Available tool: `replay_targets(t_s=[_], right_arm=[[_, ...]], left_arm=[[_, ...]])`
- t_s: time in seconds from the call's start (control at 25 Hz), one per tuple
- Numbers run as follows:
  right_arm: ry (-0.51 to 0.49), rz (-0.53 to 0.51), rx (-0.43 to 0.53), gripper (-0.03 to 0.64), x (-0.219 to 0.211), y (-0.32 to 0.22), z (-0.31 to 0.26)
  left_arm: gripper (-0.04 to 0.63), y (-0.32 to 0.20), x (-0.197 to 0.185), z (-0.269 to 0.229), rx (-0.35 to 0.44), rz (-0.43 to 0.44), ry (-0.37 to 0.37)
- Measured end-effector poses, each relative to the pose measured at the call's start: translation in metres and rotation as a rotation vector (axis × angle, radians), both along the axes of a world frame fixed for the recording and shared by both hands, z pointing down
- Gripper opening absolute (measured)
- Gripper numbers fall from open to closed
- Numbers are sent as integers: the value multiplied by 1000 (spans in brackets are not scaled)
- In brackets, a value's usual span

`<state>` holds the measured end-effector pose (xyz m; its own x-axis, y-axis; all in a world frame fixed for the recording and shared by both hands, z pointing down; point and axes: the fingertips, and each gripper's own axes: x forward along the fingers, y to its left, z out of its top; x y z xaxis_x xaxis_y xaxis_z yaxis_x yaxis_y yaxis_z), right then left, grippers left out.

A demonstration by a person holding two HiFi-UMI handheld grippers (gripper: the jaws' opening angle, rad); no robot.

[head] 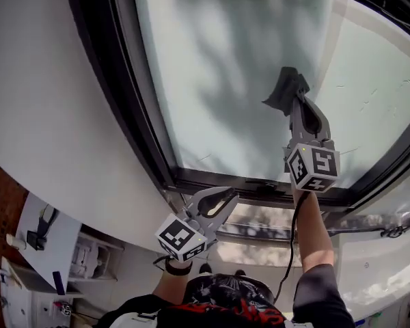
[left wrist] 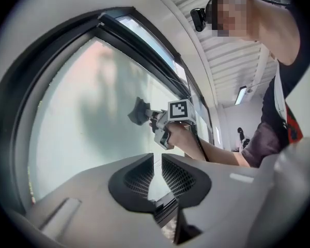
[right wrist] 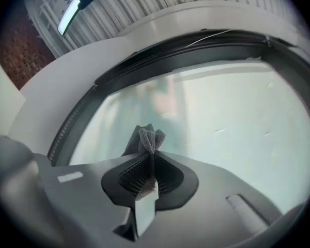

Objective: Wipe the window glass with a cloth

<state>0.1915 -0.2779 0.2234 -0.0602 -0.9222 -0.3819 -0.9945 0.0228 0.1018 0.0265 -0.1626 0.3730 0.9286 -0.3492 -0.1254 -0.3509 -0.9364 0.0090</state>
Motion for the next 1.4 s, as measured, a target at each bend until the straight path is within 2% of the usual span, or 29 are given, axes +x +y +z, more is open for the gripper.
replay_targets(t_s=[0.12, 0.28, 0.36, 0.44, 0.52, 0.6, 0.72, 0.8, 0.96, 1.04, 1.12, 1.2, 1.32, 1.4], right_arm=[[-17, 233, -36, 26, 119, 42, 11], [-104, 621, -96, 26, 285, 102, 29], [-163, 761, -58, 26, 339, 136, 32], [-187, 803, 9, 25, 351, 159, 29], [-143, 743, 62, 25, 319, 155, 21], [-48, 578, 97, 25, 248, 126, 8], [108, 188, 100, 25, 107, 66, 3], [168, -84, 95, 25, 5, 39, 4], [157, -566, 57, 25, -173, 8, 17], [142, -722, 6, 25, -230, -8, 25], [137, -764, -21, 25, -256, -26, 29], [115, -713, -32, 23, -253, -46, 33], [99, -557, -50, 21, -207, -61, 42], [92, -436, -28, 21, -154, -49, 41]], left_arm=[[34, 8, 37, -1, -1, 79, -5], [34, 23, 79, 4, 3, 171, -17], [34, 29, 91, 4, 8, 194, -22], [34, 30, 94, 5, 11, 191, -25], [34, 24, 91, 5, 7, 165, -27], [34, 17, 83, 6, 8, 135, -23], [34, 11, 62, 4, 10, 86, -23], [34, 5, 40, 4, 9, 32, -21], [34, -11, -29, 7, -4, -145, -14], [34, -16, -56, 7, -9, -210, -12], [34, -18, -72, 6, -14, -243, -8], [34, -20, -82, 6, -19, -262, -3], [34, -21, -84, 6, -21, -255, -1], [34, -22, -68, 9, -18, -198, 1]])
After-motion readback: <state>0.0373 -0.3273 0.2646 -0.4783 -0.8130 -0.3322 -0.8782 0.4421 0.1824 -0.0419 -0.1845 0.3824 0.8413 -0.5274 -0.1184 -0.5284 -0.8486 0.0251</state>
